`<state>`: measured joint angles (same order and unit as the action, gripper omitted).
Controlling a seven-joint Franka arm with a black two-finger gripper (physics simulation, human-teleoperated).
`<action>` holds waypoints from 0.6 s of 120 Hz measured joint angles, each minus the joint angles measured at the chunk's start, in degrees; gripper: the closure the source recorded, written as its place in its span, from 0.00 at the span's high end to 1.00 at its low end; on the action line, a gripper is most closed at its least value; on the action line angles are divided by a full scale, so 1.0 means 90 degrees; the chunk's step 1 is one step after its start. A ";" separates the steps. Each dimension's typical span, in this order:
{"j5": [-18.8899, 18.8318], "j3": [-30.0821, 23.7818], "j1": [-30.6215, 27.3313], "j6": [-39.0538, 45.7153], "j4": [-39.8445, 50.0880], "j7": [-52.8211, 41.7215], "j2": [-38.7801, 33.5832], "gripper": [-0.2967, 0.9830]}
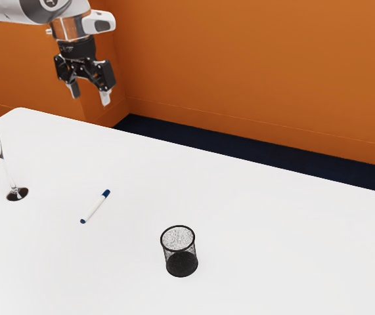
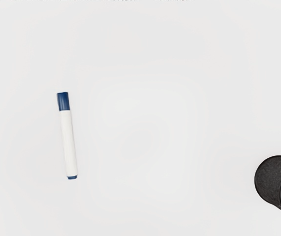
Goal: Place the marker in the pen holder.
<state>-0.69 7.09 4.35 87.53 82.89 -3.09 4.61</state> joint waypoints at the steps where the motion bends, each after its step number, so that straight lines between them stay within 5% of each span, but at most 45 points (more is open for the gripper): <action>1: -0.0001 -0.0001 0.0001 0.0000 -0.0003 -0.0001 0.0000 0.77; 29: -0.0050 0.0160 0.0067 -0.0024 0.0092 -0.0036 -0.0194 0.77; 56: -0.0128 0.0563 0.0015 0.1432 0.3212 0.0053 -0.0993 0.77; 72: -0.0141 0.0656 -0.0064 0.2481 0.4162 0.0129 -0.0971 0.77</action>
<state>-1.96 12.99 3.77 109.86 120.35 -1.93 -4.13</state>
